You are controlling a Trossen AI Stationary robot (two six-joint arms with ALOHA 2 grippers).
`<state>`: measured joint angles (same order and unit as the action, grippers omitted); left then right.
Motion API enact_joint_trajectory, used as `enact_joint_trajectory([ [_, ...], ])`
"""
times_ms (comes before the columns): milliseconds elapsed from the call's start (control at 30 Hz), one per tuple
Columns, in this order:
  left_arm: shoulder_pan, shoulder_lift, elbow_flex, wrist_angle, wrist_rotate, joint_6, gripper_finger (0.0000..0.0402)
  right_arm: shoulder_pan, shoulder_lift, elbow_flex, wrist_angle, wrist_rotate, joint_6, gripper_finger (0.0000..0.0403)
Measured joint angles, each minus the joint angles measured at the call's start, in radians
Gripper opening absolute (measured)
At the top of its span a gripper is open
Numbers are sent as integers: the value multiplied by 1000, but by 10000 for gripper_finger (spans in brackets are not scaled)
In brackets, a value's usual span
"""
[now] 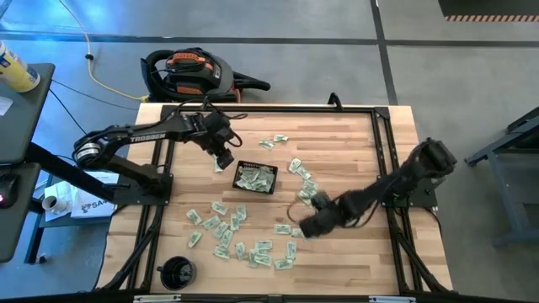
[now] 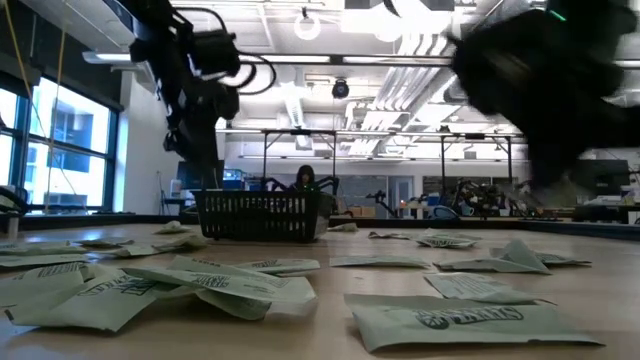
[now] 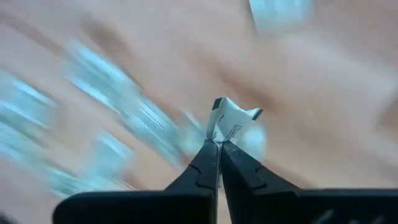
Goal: Pick and place Stevia / Truvia into bins
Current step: Put the green stevia packet into the black basket
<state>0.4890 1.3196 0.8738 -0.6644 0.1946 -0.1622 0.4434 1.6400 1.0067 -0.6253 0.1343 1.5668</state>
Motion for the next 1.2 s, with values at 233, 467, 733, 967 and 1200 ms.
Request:
enact_joint_trajectory([
  [233,-44,-144,0,-7,0,-47,232,-256,-64,68,157,25,-379,4],
  [467,-80,-303,0,-155,-161,-114,232,-467,87,231,244,-144,-711,3],
  [733,-78,-416,-61,-244,-209,-236,232,-518,328,530,53,-222,-927,49],
  [967,-77,-420,-150,-248,-187,-291,232,-505,398,719,-218,-65,-1055,175],
  [1200,-76,-400,-206,-145,-268,-336,232,-466,389,787,-489,54,-1087,274],
])
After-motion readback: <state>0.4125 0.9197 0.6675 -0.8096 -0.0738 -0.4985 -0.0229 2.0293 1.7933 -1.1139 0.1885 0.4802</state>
